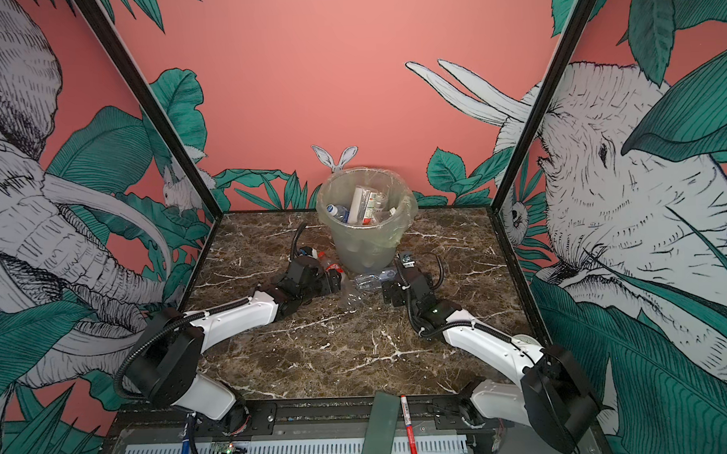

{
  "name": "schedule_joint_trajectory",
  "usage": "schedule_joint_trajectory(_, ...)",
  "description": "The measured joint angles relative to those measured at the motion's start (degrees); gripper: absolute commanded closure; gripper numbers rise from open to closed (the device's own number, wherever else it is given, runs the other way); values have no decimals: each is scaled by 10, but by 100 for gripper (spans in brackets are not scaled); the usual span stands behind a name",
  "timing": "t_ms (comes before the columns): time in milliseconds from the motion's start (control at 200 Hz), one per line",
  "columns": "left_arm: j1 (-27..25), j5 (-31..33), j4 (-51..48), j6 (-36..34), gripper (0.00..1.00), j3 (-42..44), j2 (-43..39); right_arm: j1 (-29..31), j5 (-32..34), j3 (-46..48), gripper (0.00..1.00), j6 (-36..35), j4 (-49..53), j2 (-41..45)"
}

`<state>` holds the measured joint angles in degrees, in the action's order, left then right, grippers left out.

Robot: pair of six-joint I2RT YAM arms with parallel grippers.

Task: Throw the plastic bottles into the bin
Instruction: 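Lower the right gripper beside the bin while the left gripper descends onto the cola bottle, then close the left gripper around the red-labeled cola bottle's middle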

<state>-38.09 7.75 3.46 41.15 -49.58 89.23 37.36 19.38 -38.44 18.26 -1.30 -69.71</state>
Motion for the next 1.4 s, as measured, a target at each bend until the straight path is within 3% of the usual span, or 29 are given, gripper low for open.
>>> schedule_joint_trajectory(305,-1,12,8,29,9,-30,40,0,3,0,1,0,2,-3)
schedule_joint_trajectory(675,-1,26,-36,60,11,-127,123,-4,8,0,1,0,3,-14)
schedule_joint_trajectory(1400,-1,31,-78,77,14,-130,158,-8,12,-10,1,0,8,-20)
